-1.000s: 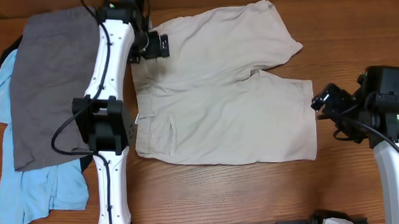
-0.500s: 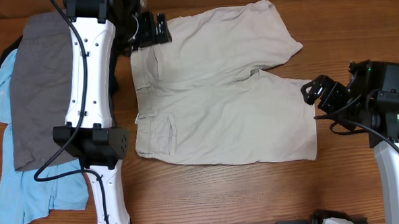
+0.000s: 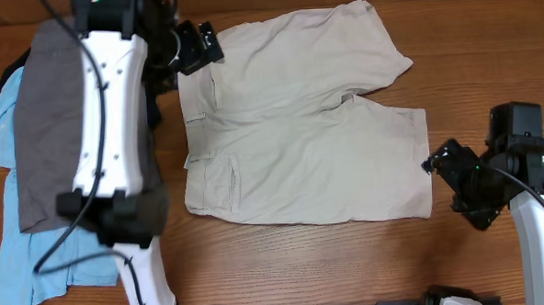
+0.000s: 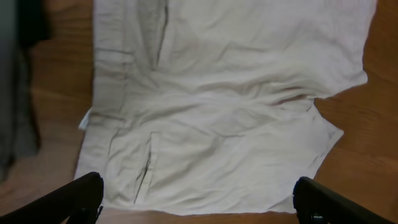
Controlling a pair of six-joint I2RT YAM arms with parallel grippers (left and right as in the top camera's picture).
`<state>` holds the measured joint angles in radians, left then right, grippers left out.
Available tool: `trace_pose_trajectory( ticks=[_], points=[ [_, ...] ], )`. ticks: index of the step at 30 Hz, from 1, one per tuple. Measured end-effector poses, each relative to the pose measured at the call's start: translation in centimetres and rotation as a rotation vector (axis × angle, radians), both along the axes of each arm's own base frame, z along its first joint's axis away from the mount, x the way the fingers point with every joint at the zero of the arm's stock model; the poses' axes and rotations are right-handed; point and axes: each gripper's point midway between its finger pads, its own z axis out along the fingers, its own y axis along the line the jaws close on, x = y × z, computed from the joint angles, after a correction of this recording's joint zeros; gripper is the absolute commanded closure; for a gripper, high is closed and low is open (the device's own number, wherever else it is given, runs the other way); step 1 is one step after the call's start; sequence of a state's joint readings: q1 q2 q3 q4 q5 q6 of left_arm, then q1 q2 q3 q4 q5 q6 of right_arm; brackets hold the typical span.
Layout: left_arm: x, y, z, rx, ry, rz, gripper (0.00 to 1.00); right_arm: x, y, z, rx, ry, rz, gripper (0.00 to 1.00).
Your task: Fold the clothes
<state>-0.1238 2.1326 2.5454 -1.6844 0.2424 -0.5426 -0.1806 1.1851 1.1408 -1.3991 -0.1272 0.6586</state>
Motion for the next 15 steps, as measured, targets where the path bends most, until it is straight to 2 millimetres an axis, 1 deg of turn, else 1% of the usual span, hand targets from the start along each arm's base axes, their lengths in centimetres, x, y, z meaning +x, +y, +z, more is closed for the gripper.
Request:
trace_pose_trajectory(
  ticks=[2, 4, 5, 6, 7, 9, 10, 11, 12, 14, 15],
  points=[
    [-2.1, 1.0, 1.1, 0.042, 0.003, 0.057, 0.0, -0.6, -0.3, -0.2, -0.007, 0.033, -0.05, 0.0],
    [-4.7, 2.1, 1.7, 0.09, 0.022, 0.137, 0.0, -1.0, -0.5, -0.2, -0.015, 0.052, -0.1, 0.01],
    [-6.1, 2.5, 1.8, 0.107, 0.038, 0.181, 0.0, -1.0, -0.7, -0.2, -0.021, 0.055, -0.119, 0.04],
    [-8.0, 3.0, 1.5, 0.127, 0.072, 0.247, 0.0, -1.0, -0.9, -0.3, -0.026, 0.056, -0.149, 0.05],
    [-8.7, 3.3, 1.3, 0.133, 0.085, 0.274, 0.0, -1.0, -0.9, -0.3, -0.029, 0.057, -0.161, 0.05],
    [-11.5, 4.1, -0.4, 0.163, 0.169, 0.393, 0.01, -0.6, -1.2, -0.3, -0.035, 0.045, -0.19, 0.05],
    [-13.3, 4.7, -2.4, 0.193, 0.25, 0.498, 0.0, -0.3, -1.4, -0.6, -0.04, 0.036, -0.206, 0.06],
    [-14.0, 5.0, -3.5, 0.213, 0.296, 0.542, 0.0, -0.2, -1.4, -0.8, -0.039, 0.036, -0.212, 0.06],
    [-14.1, 5.1, -4.9, 0.22, 0.317, 0.587, 0.0, -0.2, -1.4, -1.4, -0.039, 0.04, -0.216, 0.06],
    [-14.5, 5.2, -8.9, 0.24, 0.384, 0.654, 0.0, -0.1, -1.2, -2.9, -0.034, 0.068, -0.214, 0.06],
    [-14.7, 5.1, -9.9, 0.242, 0.402, 0.667, 0.0, -0.2, -1.1, -3.5, -0.031, 0.084, -0.212, 0.06]
  ],
)
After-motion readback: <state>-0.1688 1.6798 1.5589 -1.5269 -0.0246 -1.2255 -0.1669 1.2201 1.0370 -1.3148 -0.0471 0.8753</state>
